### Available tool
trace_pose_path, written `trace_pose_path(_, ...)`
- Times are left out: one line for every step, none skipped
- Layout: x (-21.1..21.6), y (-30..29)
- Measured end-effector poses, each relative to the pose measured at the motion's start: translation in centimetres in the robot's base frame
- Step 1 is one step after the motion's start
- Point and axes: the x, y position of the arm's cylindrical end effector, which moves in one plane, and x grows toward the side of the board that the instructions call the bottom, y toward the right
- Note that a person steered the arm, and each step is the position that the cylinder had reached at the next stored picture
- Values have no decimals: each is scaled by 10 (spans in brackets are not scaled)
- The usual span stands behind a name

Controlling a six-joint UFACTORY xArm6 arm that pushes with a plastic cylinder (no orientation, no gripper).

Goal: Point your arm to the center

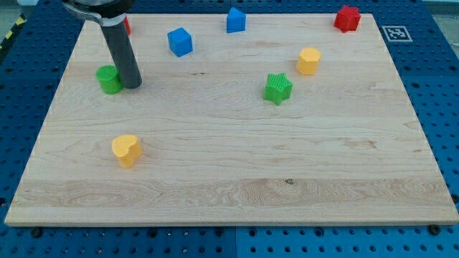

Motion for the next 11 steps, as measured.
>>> trace_pose_path(0,-3)
trace_pose_path(0,-10)
trace_pose_path(0,-10)
trace_pose_path(4,-7)
trace_pose_path(15,34)
trace_pose_path(27,74)
trace_pose_path(28,83)
trace_pose_path(28,83)
trace_pose_path(28,84)
trace_pose_path(28,84)
trace_pose_path(28,84)
